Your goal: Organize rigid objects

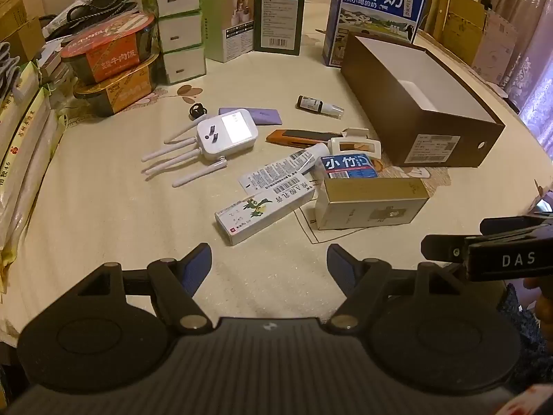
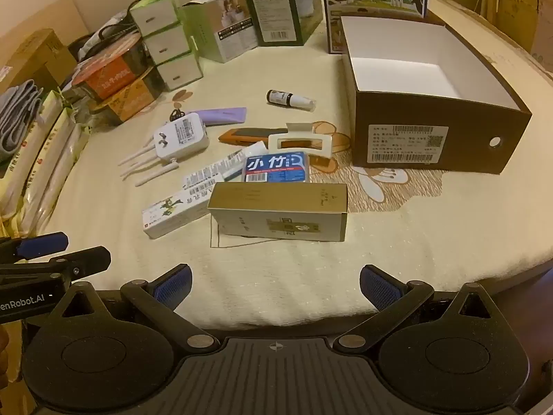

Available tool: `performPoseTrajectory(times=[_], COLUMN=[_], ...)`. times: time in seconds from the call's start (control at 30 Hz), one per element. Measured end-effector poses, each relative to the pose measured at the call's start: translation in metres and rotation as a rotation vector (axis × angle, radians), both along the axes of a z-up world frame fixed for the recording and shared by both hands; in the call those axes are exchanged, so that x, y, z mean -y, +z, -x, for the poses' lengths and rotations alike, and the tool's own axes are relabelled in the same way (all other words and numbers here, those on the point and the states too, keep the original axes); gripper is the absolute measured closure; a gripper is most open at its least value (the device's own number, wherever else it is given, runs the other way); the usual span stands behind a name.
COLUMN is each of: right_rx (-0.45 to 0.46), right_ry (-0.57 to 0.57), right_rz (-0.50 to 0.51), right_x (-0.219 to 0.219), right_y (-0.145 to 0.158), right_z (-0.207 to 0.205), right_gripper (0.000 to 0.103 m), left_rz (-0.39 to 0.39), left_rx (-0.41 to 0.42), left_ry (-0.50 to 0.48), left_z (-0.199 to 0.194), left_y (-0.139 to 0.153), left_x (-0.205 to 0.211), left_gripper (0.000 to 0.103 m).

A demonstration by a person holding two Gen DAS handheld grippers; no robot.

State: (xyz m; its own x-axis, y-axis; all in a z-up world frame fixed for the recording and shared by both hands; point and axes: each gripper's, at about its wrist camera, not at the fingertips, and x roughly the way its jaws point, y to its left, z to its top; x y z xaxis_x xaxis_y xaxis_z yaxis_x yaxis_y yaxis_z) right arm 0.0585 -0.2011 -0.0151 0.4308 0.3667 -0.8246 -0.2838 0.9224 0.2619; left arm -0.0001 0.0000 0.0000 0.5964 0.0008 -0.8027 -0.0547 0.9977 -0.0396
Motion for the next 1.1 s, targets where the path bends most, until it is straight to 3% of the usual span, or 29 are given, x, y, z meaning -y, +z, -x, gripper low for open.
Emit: performPoseTrajectory(times=[1.1], right_rx=[0.001], right_ry=[0.001], right_rz=[0.001], right_x=[-0.0005], right_y=[0.0005], right_z=[-0.0003], right_gripper=[0.002], left_rz=[0.002], left_rx=[0.002], left_ry=[-0.003], left_z=[-0.0003], left_y=[0.0003], left_x=[0.0018], left_gripper=[0.032])
